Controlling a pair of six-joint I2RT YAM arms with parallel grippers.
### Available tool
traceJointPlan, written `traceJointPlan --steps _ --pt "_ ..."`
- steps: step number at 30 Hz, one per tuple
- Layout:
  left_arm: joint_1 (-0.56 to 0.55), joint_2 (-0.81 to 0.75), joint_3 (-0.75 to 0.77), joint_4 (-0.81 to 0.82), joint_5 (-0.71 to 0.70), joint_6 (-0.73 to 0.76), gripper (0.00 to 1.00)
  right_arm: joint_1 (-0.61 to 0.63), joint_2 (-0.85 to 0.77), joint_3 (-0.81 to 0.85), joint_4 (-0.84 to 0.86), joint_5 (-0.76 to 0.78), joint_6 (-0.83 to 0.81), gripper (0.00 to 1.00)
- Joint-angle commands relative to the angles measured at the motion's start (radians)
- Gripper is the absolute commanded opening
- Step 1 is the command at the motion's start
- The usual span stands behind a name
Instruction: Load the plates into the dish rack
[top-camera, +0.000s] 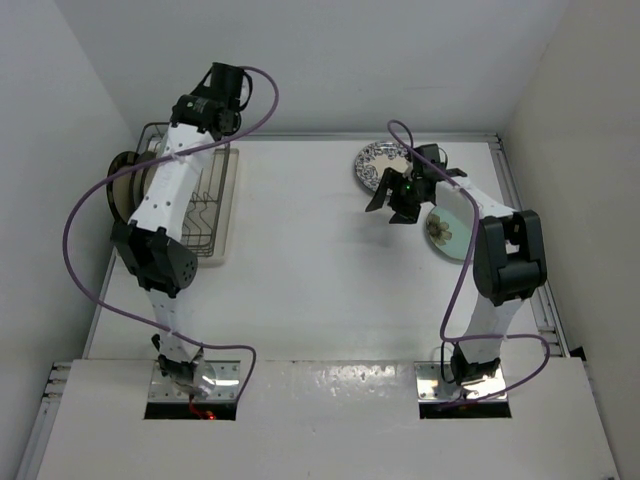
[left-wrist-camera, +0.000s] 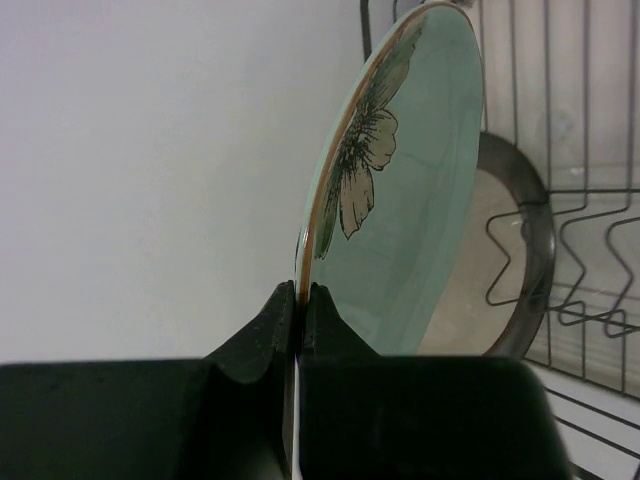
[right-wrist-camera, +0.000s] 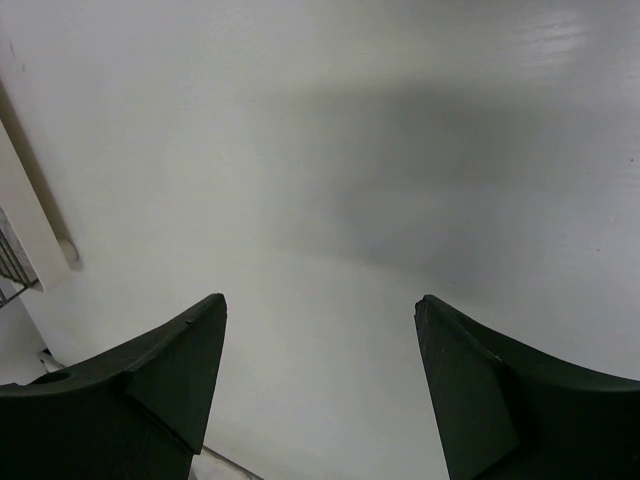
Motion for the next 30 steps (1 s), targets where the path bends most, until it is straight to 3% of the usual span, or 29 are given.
traceJointPlan --steps 1,5,12,21,30 --pt "0.034 -0.085 -0.018 0.056 -0.079 -0.010 0.00 0.008 -0.005 0.026 -0.007 -0.004 -0.006 0.76" --pt "0.057 -0.085 -0.048 0.037 -0.066 -0.031 0.00 0.007 -0.009 0.018 -0.018 0.000 -0.009 0.76" --pt "0.089 -0.085 -0.082 -0.032 0.088 -0.100 0.00 0.008 -0.021 0.013 -0.033 0.016 -0.017 0.76" --pt "0.158 -0.104 -0.185 0.000 0.056 -0.133 0.00 0.008 -0.043 -0.017 -0.027 0.019 -0.012 0.76" --pt "0.215 -0.135 -0.266 -0.029 0.122 -0.162 0.00 0.008 -0.054 -0.024 -0.030 0.025 -0.010 0.76"
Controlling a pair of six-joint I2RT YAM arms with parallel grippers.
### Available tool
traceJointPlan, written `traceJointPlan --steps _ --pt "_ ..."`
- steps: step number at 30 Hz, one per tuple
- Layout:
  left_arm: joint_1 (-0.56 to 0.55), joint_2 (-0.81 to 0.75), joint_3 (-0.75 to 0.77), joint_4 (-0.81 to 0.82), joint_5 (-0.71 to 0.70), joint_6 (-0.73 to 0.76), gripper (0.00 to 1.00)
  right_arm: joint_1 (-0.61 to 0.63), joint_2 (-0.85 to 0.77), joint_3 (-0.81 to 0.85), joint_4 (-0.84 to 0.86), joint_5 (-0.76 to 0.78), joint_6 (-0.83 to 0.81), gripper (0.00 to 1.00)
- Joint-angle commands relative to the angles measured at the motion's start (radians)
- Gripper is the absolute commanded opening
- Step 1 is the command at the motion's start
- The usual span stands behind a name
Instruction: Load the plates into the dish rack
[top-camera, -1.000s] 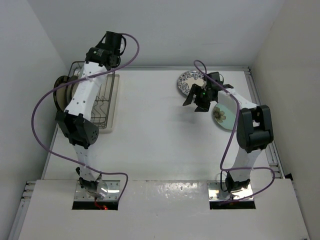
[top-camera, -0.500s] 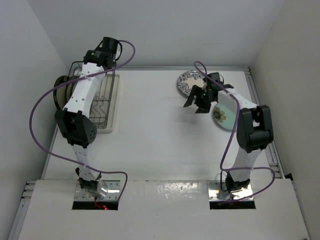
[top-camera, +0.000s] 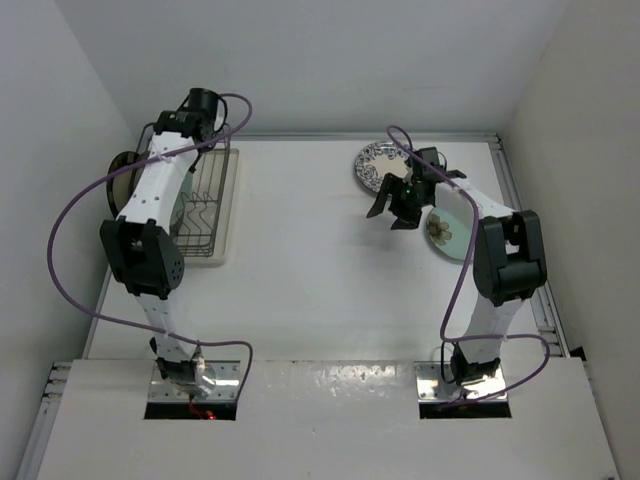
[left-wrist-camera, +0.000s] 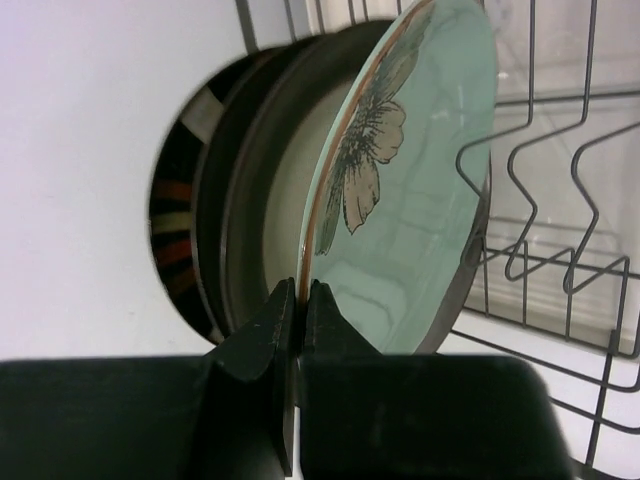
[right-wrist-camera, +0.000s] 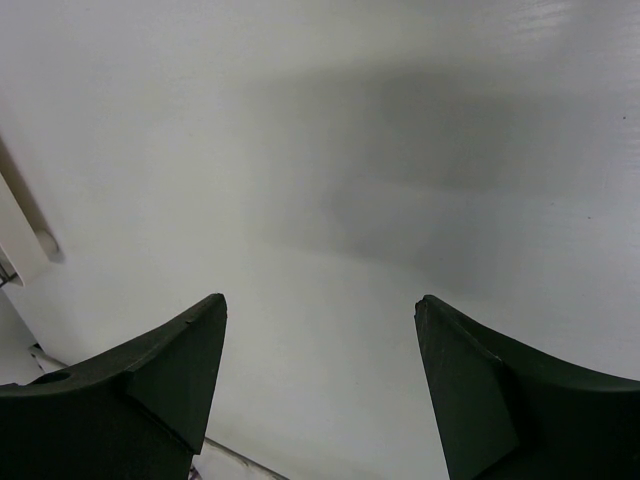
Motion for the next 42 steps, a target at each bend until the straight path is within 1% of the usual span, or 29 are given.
traceJointPlan --steps 1,3,6,8,10,11,12,14,15,16,17,18,21,22,23,24,25,26,27,28,31,32,33,36,37,39,40,41,42 --pt "0.062 -0.110 -0.052 0.019 -0.062 -0.001 0.00 0.005 -0.049 -0.010 0.012 0.017 -0.007 0.76" --pt "0.088 -0.124 -0.082 0.019 -0.043 -0.011 0.00 0.004 -0.054 -0.024 0.013 0.023 -0.007 0.76" --pt "0.097 -0.136 -0.106 0.010 0.019 -0.022 0.00 0.004 -0.052 -0.027 0.016 0.021 -0.009 0.76" --pt "0.097 -0.136 -0.117 0.009 0.059 -0.031 0.16 0.005 -0.045 -0.022 0.016 0.020 -0.007 0.76" --pt "0.097 -0.136 -0.117 0.009 0.072 -0.031 0.23 0.005 -0.039 -0.010 0.016 0.015 -0.004 0.76" --pt "0.097 -0.136 -0.117 0.000 0.082 -0.031 0.33 0.007 -0.034 -0.008 0.018 0.015 -0.006 0.76" --pt "0.097 -0.136 -0.117 0.000 0.082 -0.031 0.38 0.007 -0.036 -0.007 0.012 0.014 -0.006 0.76" --pt "0.097 -0.136 -0.117 0.000 0.073 -0.031 0.45 0.005 -0.036 -0.001 0.012 0.015 -0.009 0.76" --pt "0.097 -0.136 -0.117 0.000 0.061 -0.031 0.47 0.007 -0.040 -0.001 0.006 0.023 -0.009 0.76" --pt "0.097 -0.136 -0.099 0.000 0.061 -0.031 0.48 0.004 -0.039 -0.002 0.006 0.023 -0.006 0.77" --pt "0.097 -0.127 -0.068 0.000 0.061 -0.031 0.54 0.002 -0.040 0.001 0.006 0.026 -0.003 0.77" --pt "0.097 -0.127 -0.050 0.000 0.061 -0.031 0.57 -0.005 -0.040 0.001 0.004 0.024 0.006 0.77" --pt "0.083 -0.118 0.029 0.000 0.061 -0.009 0.59 -0.045 -0.049 0.002 0.001 0.030 0.068 0.79" --pt "0.059 -0.117 0.049 0.000 0.061 0.007 0.59 -0.057 -0.059 -0.001 0.004 0.035 0.086 0.80" --pt "0.059 -0.108 0.084 0.000 0.061 0.016 0.60 -0.073 -0.074 -0.016 0.007 0.046 0.121 0.82" --pt "0.042 -0.108 0.102 0.000 0.073 0.016 0.60 -0.115 -0.085 -0.024 0.003 0.094 0.153 0.82" --pt "0.028 -0.098 0.121 0.011 0.090 0.028 0.60 -0.131 -0.117 -0.031 -0.002 0.140 0.169 0.82" --pt "0.028 -0.098 0.141 0.011 0.107 0.038 0.60 -0.171 -0.132 -0.072 -0.008 0.164 0.205 0.83" --pt "0.014 -0.088 0.179 0.011 0.148 0.038 0.60 -0.214 -0.149 -0.089 -0.020 0.241 0.242 0.83" --pt "0.014 -0.088 0.197 0.011 0.174 0.038 0.62 -0.231 -0.160 -0.126 -0.037 0.263 0.273 0.86" --pt "-0.029 -0.070 0.234 0.011 0.280 0.050 0.62 -0.336 -0.273 -0.229 -0.053 0.363 0.344 0.86" --pt "-0.029 -0.070 0.245 0.011 0.305 0.050 0.62 -0.350 -0.289 -0.249 -0.053 0.378 0.355 0.86" --pt "-0.045 -0.070 0.245 0.011 0.346 0.050 0.63 -0.385 -0.305 -0.307 -0.054 0.398 0.382 0.86" --pt "-0.069 -0.058 0.245 -0.009 0.406 0.050 0.63 -0.404 -0.391 -0.365 -0.049 0.516 0.394 0.87" --pt "-0.079 -0.049 0.245 -0.009 0.464 0.050 0.63 -0.419 -0.398 -0.372 -0.059 0.539 0.405 0.88" --pt "-0.088 -0.048 0.245 -0.020 0.533 0.050 0.63 -0.438 -0.417 -0.393 -0.068 0.607 0.424 0.90" --pt "-0.089 -0.048 0.245 -0.020 0.606 0.050 0.63 -0.450 -0.418 -0.409 -0.065 0.615 0.430 0.92" --pt "-0.089 -0.048 0.245 -0.020 0.642 0.050 0.64 -0.464 -0.418 -0.431 -0.056 0.607 0.430 0.92" --pt "-0.098 -0.048 0.234 -0.020 0.671 0.050 0.64 -0.476 -0.407 -0.445 0.011 0.595 0.428 0.92"
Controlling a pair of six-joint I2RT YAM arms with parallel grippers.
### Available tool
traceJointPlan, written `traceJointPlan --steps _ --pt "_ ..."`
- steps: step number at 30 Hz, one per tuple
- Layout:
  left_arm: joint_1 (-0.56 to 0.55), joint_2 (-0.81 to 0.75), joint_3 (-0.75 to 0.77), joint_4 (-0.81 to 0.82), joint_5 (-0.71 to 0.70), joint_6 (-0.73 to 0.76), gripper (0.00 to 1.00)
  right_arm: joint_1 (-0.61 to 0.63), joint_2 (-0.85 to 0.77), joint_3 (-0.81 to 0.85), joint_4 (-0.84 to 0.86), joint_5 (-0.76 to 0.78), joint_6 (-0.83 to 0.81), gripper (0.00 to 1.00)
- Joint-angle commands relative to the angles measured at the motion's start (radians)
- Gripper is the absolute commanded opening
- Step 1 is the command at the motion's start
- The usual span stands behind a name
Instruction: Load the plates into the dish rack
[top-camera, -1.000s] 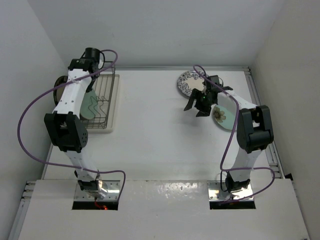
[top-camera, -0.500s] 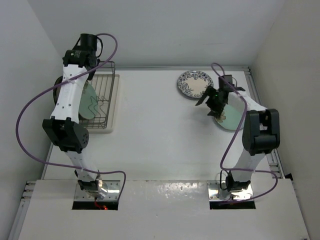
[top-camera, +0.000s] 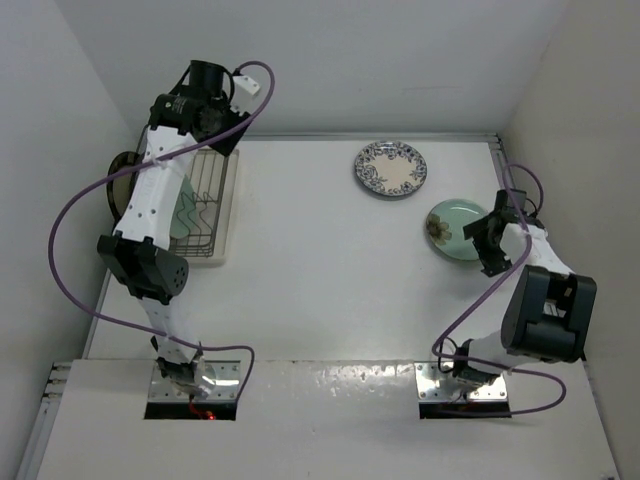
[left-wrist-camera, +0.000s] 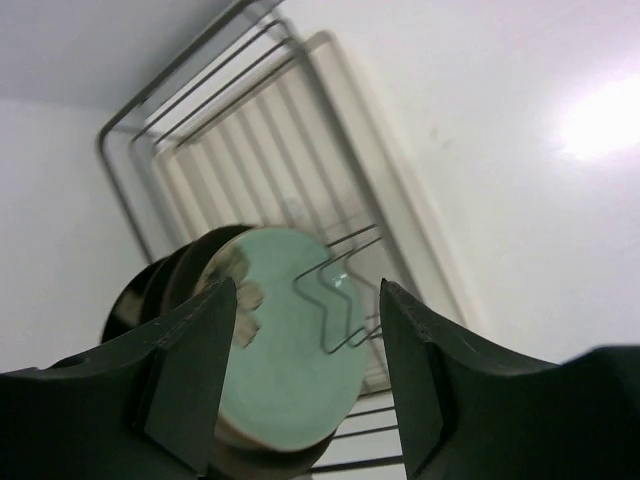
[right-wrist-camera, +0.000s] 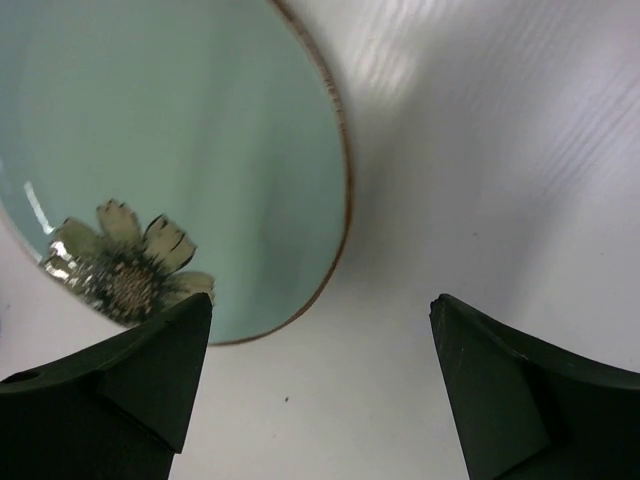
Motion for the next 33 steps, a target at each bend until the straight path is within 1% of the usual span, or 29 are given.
traceJointPlan --steps 1,2,4,7,10,12,13,14,15,16,17,19,20,22,23,25,26,27,32,33 --pt "-0.011 -0.007 -0.004 -0.002 0.196 0.001 0.64 -0.039 -0.005 -0.074 0.099 0.053 0.040 0.90" --pt "-0.011 -0.007 -0.013 -0.002 0.213 0.001 0.64 -0.057 0.010 -0.082 0.117 -0.001 0.049 0.88" --pt "-0.023 -0.007 -0.025 0.009 0.222 -0.012 0.64 -0.067 0.058 -0.097 0.176 -0.020 0.043 0.83" --pt "-0.023 -0.007 -0.051 0.009 0.231 -0.021 0.64 -0.070 0.096 -0.119 0.263 -0.026 0.024 0.81" --pt "-0.023 -0.018 -0.073 0.009 0.232 -0.021 0.64 -0.085 0.107 -0.197 0.442 -0.073 0.047 0.81" --pt "-0.023 -0.018 -0.084 0.009 0.232 -0.021 0.64 -0.096 0.110 -0.241 0.510 -0.095 0.096 0.81" --pt "-0.023 -0.018 -0.084 0.009 0.222 -0.021 0.64 -0.099 0.123 -0.257 0.601 -0.119 0.107 0.81" --pt "-0.023 -0.018 -0.094 0.009 0.222 -0.021 0.64 -0.107 0.130 -0.277 0.623 -0.133 0.119 0.78" --pt "-0.023 -0.027 -0.094 0.009 0.222 -0.021 0.64 -0.113 0.153 -0.277 0.642 -0.144 0.147 0.78" --pt "-0.023 -0.027 -0.094 0.009 0.222 -0.021 0.64 -0.116 0.181 -0.276 0.665 -0.167 0.158 0.75" --pt "-0.023 -0.027 -0.094 0.009 0.222 -0.021 0.64 -0.117 0.207 -0.262 0.665 -0.179 0.170 0.71" --pt "-0.023 -0.027 -0.094 0.009 0.222 -0.021 0.64 -0.117 0.247 -0.257 0.674 -0.199 0.193 0.64" --pt "-0.023 -0.027 -0.094 0.009 0.222 -0.021 0.64 -0.119 0.253 -0.262 0.676 -0.201 0.213 0.56" --pt "-0.023 -0.027 -0.094 0.009 0.222 -0.021 0.64 -0.120 0.258 -0.278 0.676 -0.192 0.262 0.44" --pt "-0.023 -0.027 -0.094 0.009 0.222 -0.021 0.64 -0.122 0.258 -0.295 0.676 -0.189 0.271 0.30" --pt "-0.023 -0.027 -0.094 0.009 0.222 -0.021 0.64 -0.130 0.250 -0.317 0.676 -0.179 0.305 0.16" --pt "-0.023 -0.027 -0.094 0.009 0.222 -0.021 0.64 -0.134 0.245 -0.325 0.674 -0.181 0.308 0.10" --pt "-0.023 -0.027 -0.103 0.009 0.222 -0.021 0.64 -0.145 0.239 -0.344 0.677 -0.178 0.311 0.00" --pt "-0.023 -0.027 -0.103 0.009 0.232 -0.021 0.64 -0.162 0.189 -0.380 0.712 -0.179 0.259 0.00" --pt "-0.023 -0.027 -0.103 0.009 0.232 -0.021 0.64 -0.166 0.143 -0.389 0.740 -0.184 0.241 0.00"
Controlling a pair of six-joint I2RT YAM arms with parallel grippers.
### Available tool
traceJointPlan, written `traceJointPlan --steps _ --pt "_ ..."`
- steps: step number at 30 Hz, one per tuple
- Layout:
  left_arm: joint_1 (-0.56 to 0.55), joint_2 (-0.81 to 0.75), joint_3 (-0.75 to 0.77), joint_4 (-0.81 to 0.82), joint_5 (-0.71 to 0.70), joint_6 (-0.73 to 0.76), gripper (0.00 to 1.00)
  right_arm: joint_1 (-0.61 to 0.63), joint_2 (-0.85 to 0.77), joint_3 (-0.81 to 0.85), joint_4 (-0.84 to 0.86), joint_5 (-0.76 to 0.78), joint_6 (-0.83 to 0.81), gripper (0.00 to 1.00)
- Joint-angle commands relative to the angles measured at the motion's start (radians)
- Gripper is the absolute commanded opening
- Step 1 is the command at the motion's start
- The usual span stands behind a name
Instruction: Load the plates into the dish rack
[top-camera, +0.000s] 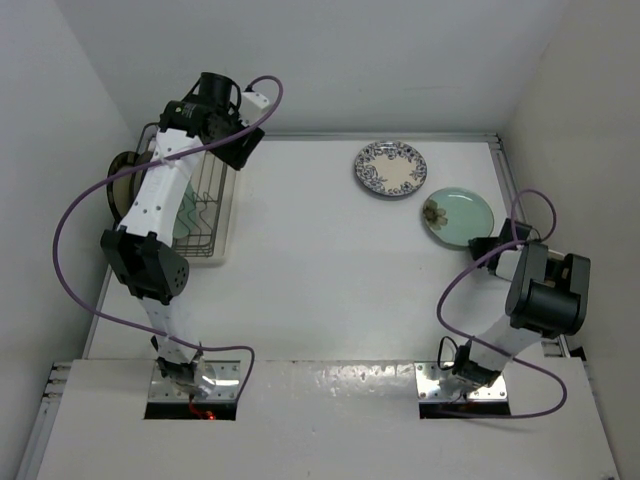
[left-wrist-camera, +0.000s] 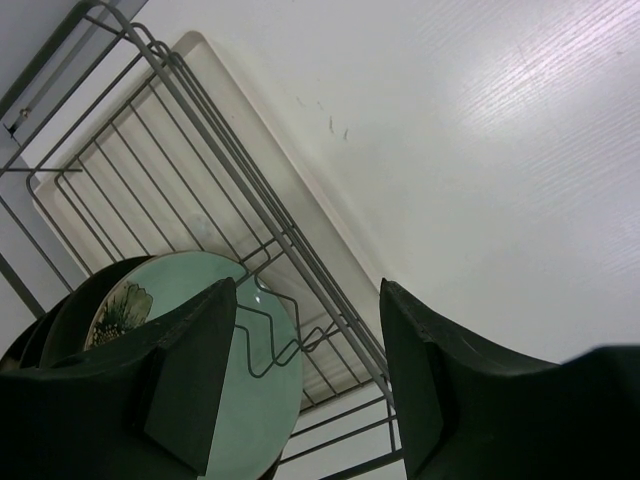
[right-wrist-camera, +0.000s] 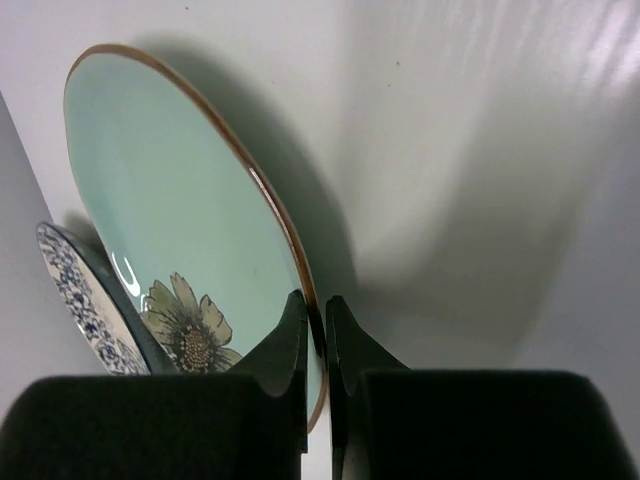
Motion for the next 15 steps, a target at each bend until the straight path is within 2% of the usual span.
traceJointPlan --steps 1,5,6,9,15 --pt "-0.009 -0.023 0.000 0.017 0.027 -0.012 0.64 -0.022 -0.063 -0.056 -0.094 0.043 -0.085 0.00" --pt "-0.009 -0.023 0.000 0.017 0.056 -0.012 0.64 -0.008 -0.208 0.014 -0.103 0.046 -0.257 0.00" --pt "-0.009 -0.023 0.000 0.017 0.065 -0.012 0.64 -0.005 -0.246 0.036 -0.176 0.056 -0.277 0.00" --pt "-0.019 0.000 0.000 0.026 0.113 -0.012 0.64 0.018 -0.349 0.134 -0.249 0.115 -0.340 0.00" --pt "-0.049 0.060 0.000 0.036 0.297 -0.001 0.67 0.040 -0.481 0.200 -0.237 0.156 -0.423 0.00"
